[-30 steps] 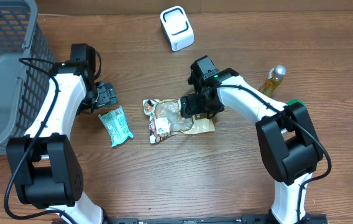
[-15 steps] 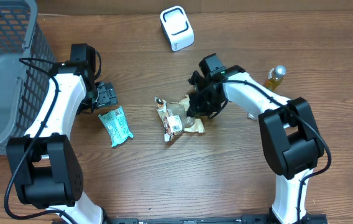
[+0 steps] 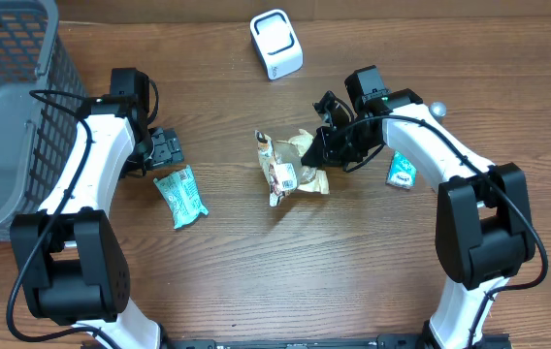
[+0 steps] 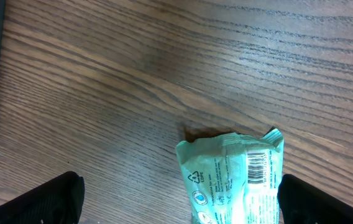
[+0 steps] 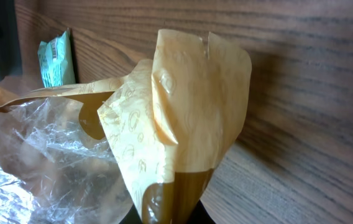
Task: Scan the item barcode
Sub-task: 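Lift the snack pouch with the right gripper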
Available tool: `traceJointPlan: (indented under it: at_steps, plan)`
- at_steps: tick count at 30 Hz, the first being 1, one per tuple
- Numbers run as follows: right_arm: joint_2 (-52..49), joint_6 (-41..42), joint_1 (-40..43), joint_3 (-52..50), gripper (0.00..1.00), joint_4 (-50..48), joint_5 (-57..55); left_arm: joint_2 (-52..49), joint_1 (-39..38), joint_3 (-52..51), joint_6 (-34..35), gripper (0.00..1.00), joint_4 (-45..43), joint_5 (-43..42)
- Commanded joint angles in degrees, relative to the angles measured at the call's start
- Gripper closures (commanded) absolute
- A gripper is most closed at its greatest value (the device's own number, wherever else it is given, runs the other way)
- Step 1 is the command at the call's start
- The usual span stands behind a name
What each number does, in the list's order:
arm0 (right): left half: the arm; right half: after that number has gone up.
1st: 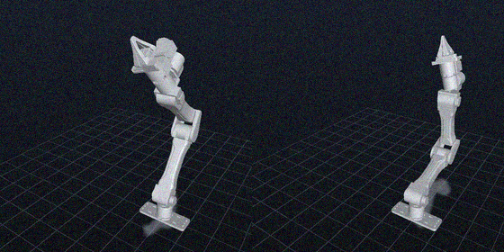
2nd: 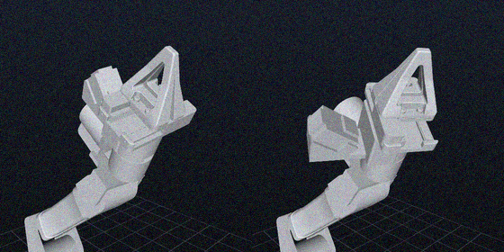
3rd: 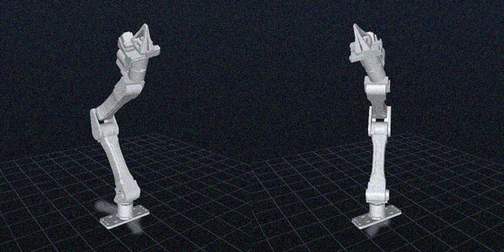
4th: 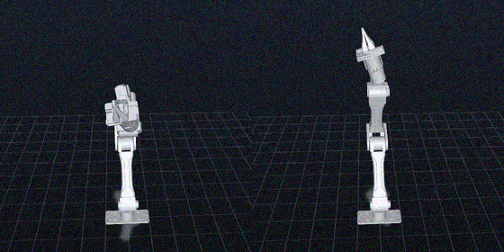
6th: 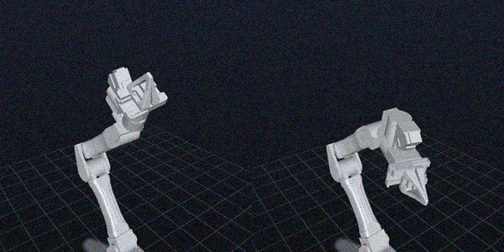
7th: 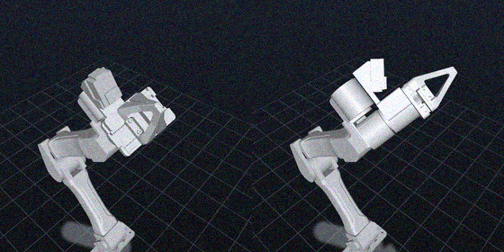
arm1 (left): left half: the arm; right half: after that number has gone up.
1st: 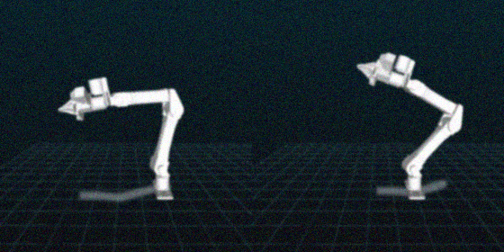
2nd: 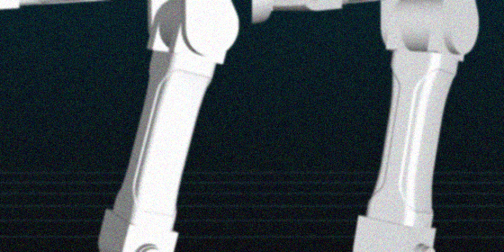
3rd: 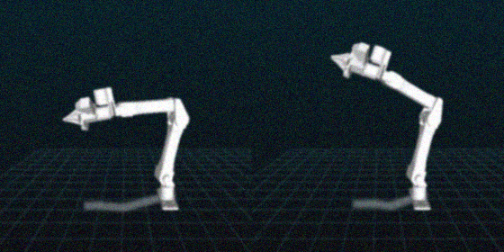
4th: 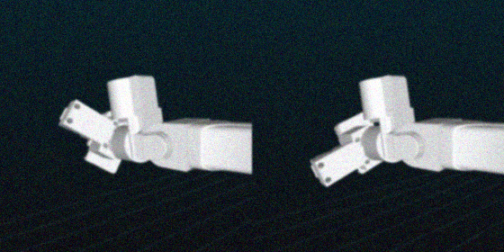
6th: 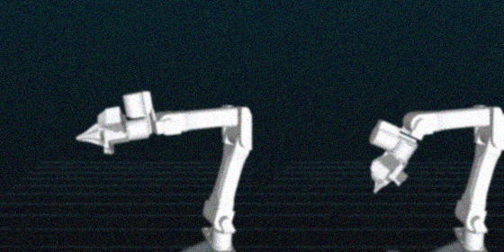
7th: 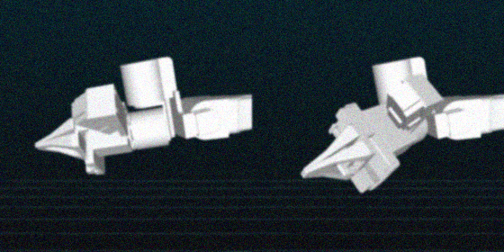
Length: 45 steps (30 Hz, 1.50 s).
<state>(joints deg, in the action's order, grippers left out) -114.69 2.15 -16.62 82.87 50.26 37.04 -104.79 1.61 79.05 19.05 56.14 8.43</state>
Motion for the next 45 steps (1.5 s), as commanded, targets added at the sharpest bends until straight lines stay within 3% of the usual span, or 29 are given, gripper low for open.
traceJointPlan:
  at_steps: [1,45]
  plan:
    - [1.66,-0.74,0.04,-0.24,0.96,0.02,1.66,1.60,-0.02,-0.15,-0.85,0.00,0.11,0.35]
    - [2.62,-0.74,0.31,-0.24,0.96,-0.85,1.68,1.60,-0.09,-0.15,-0.85,0.01,0.11,0.35]
